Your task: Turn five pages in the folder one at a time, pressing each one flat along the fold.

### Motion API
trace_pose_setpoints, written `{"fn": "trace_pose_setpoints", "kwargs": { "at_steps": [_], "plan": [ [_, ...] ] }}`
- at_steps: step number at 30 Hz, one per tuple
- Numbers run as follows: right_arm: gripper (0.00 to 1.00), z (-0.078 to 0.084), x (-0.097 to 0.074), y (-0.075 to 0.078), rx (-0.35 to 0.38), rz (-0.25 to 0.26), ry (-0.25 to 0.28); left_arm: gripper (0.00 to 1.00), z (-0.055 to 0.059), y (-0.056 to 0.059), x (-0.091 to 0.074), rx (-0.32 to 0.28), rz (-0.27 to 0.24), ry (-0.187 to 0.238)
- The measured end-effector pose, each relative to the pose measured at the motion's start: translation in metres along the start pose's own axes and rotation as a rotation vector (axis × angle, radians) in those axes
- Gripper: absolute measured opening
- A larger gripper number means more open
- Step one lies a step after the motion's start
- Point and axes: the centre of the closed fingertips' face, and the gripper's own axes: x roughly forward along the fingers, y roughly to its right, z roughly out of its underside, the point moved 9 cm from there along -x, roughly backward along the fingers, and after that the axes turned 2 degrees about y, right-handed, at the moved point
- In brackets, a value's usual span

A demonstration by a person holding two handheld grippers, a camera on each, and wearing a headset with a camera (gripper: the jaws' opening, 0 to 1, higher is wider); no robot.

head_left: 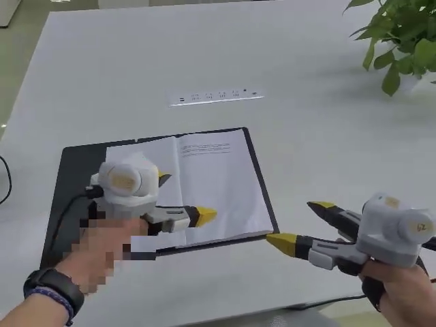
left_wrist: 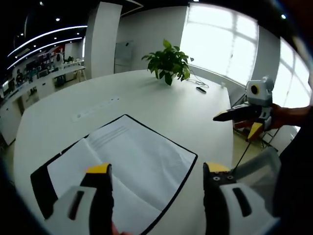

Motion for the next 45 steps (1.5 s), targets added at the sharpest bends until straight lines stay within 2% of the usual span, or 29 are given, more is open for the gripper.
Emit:
{"fn": "trace_pose_setpoints", "kwargs": {
  "at_steps": [2,11,19,25,26,30,35,39,45],
  "plan": [
    [0.83,0.001,0.000,0.001,0.008,0.007,-0.003,0.76,0.001,0.002,0.013,0.014,0.028,-0.009],
    [0.82,0.004,-0.003,0.005,0.030,0.015,-0.009,0.72,-0.001,0.019,0.058,0.044,0.089,-0.047],
    [0.82,0.007,-0.006,0.008,0.043,0.017,-0.013,0.68,0.001,0.025,0.094,0.062,0.112,-0.087],
    [0.81,0.008,-0.007,0.011,0.049,0.016,-0.010,0.70,0.010,0.028,0.115,0.081,0.096,-0.129],
    [0.81,0.009,-0.007,0.013,0.051,0.016,-0.010,0.70,0.013,0.030,0.121,0.105,0.088,-0.147],
    [0.80,0.010,-0.007,0.016,0.060,0.013,-0.013,0.70,0.018,0.036,0.130,0.120,0.077,-0.167],
    [0.80,0.010,-0.005,0.020,0.074,0.017,-0.012,0.72,0.027,0.036,0.142,0.148,0.030,-0.202],
    [0.80,0.008,-0.003,0.020,0.074,0.011,-0.012,0.74,0.034,0.040,0.146,0.170,0.027,-0.221],
    [0.80,0.008,0.003,0.021,0.070,-0.006,-0.021,0.72,0.038,0.038,0.146,0.188,0.010,-0.213]
  ]
}}
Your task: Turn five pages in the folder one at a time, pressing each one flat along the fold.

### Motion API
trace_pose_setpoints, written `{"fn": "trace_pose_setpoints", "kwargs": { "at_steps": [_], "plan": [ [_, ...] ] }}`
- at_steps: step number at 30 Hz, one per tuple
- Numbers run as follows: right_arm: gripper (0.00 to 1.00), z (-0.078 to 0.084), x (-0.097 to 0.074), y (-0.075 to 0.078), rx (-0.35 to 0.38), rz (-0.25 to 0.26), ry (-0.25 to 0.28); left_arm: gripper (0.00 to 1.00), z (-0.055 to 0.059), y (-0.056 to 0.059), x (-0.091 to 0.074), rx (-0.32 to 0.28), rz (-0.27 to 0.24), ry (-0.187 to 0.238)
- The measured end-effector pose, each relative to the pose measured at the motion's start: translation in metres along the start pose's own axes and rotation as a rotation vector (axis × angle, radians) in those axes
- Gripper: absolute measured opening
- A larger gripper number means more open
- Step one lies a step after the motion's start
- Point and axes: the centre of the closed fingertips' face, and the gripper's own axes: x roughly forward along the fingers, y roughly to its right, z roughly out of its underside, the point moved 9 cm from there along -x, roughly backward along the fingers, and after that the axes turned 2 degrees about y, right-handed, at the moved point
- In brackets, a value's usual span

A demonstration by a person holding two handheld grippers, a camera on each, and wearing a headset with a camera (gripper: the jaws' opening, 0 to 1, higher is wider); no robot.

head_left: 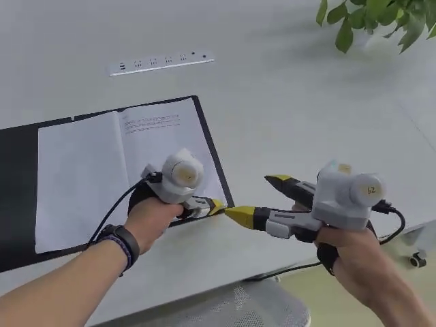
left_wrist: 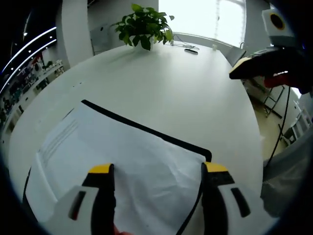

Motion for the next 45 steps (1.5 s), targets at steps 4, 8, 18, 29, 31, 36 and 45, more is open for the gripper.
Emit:
{"fn": "trace_pose_setpoints", "kwargs": {
  "at_steps": [4,8,18,29,31,36,45],
  "plan": [
    [0.80,0.000,0.003,0.000,0.000,-0.008,-0.003,0.70,0.000,-0.002,-0.001,-0.020,0.004,0.010],
    [0.79,0.001,0.005,-0.001,0.001,-0.016,-0.007,0.68,0.000,-0.002,-0.001,-0.018,0.002,0.011],
    [0.75,0.008,0.010,0.007,0.019,-0.027,-0.015,0.63,0.001,-0.004,-0.003,-0.044,-0.006,0.037],
    [0.63,-0.004,0.033,0.032,0.065,-0.045,0.022,0.60,0.001,-0.009,-0.002,-0.053,-0.008,0.058],
    [0.61,-0.006,0.038,0.035,0.070,-0.048,0.024,0.60,0.001,-0.009,-0.002,-0.053,-0.008,0.058],
    [0.53,-0.007,0.054,0.041,0.085,-0.059,0.016,0.61,0.001,-0.010,-0.002,-0.056,-0.007,0.058],
    [0.47,-0.002,0.079,0.045,0.108,-0.102,-0.014,0.60,0.001,-0.010,-0.002,-0.059,-0.004,0.057]
  ]
}}
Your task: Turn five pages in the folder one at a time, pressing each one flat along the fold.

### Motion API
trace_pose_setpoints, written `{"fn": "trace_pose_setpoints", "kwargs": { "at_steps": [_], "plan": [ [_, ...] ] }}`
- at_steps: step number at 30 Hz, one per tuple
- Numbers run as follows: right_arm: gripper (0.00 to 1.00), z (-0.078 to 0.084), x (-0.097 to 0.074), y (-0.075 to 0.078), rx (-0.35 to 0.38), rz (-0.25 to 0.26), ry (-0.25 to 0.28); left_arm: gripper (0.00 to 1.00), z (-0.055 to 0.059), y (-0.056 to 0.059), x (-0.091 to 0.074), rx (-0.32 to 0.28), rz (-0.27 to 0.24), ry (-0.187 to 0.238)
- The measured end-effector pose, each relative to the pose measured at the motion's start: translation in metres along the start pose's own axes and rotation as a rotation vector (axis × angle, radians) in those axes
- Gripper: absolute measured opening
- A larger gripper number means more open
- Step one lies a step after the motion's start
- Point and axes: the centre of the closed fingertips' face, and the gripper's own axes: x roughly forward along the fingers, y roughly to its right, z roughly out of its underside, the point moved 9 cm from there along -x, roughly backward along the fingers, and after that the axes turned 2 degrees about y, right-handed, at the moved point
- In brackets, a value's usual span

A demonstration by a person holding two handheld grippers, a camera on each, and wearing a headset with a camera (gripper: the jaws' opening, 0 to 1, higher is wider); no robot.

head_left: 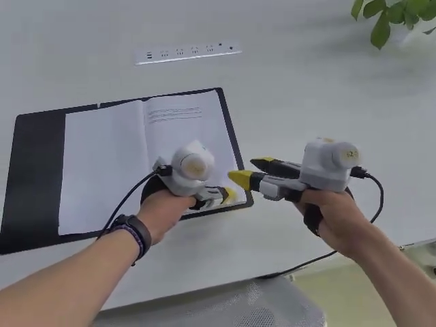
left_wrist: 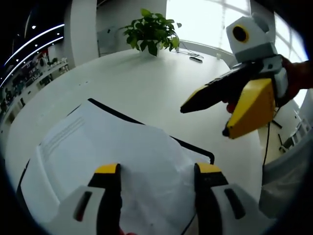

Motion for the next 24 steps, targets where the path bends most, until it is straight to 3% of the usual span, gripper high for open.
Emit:
{"fn": "trace_pose_setpoints", "kwargs": {
  "at_steps": [14,19,24],
  "plan": [
    [0.40,0.010,0.027,0.003,0.090,-0.048,-0.032,0.60,0.000,0.000,-0.001,-0.016,0.006,0.001],
    [0.37,0.016,0.036,0.012,0.170,-0.069,-0.016,0.60,0.001,0.000,-0.002,-0.015,0.011,-0.002],
    [0.32,0.020,0.034,0.009,0.193,-0.080,-0.025,0.62,0.001,0.002,-0.003,-0.028,0.017,0.000]
  ]
}}
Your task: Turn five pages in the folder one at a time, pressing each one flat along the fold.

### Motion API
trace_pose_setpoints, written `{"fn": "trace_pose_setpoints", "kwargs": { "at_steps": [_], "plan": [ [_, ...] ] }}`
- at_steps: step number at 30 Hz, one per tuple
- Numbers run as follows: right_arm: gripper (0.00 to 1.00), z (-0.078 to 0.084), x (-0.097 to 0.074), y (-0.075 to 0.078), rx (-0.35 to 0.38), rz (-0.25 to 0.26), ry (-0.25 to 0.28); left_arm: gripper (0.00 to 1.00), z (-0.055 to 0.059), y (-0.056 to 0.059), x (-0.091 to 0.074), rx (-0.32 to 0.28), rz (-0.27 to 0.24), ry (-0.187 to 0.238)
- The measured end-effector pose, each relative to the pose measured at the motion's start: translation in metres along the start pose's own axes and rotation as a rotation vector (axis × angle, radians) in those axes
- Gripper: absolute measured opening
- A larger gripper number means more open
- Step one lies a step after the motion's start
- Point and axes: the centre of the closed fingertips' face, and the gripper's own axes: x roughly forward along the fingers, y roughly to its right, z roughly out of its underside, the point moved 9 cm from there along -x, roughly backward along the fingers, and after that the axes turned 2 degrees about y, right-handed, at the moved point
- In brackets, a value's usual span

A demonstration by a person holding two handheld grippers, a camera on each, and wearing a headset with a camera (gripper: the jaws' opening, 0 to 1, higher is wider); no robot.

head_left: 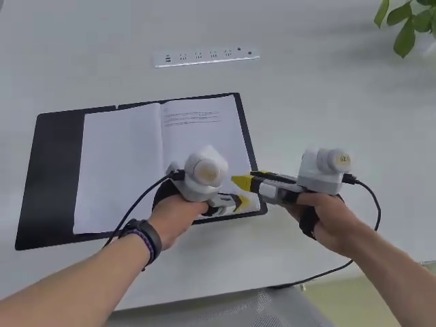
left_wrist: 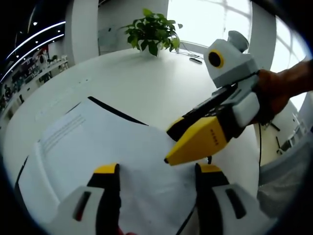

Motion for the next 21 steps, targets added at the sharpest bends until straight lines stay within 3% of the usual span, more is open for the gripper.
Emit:
{"fn": "trace_pose_setpoints", "kwargs": {
  "at_steps": [6,10,21],
  "plan": [
    [0.27,0.006,-0.007,-0.003,0.060,-0.014,0.011,0.66,0.001,0.006,-0.005,-0.005,0.015,-0.009],
    [0.18,0.009,-0.011,-0.005,0.069,-0.020,0.015,0.68,0.002,0.008,-0.011,0.002,0.018,-0.011],
    [0.02,0.017,-0.015,-0.013,0.078,-0.024,0.015,0.71,0.001,0.014,-0.030,-0.010,-0.002,0.025]
  ]
}}
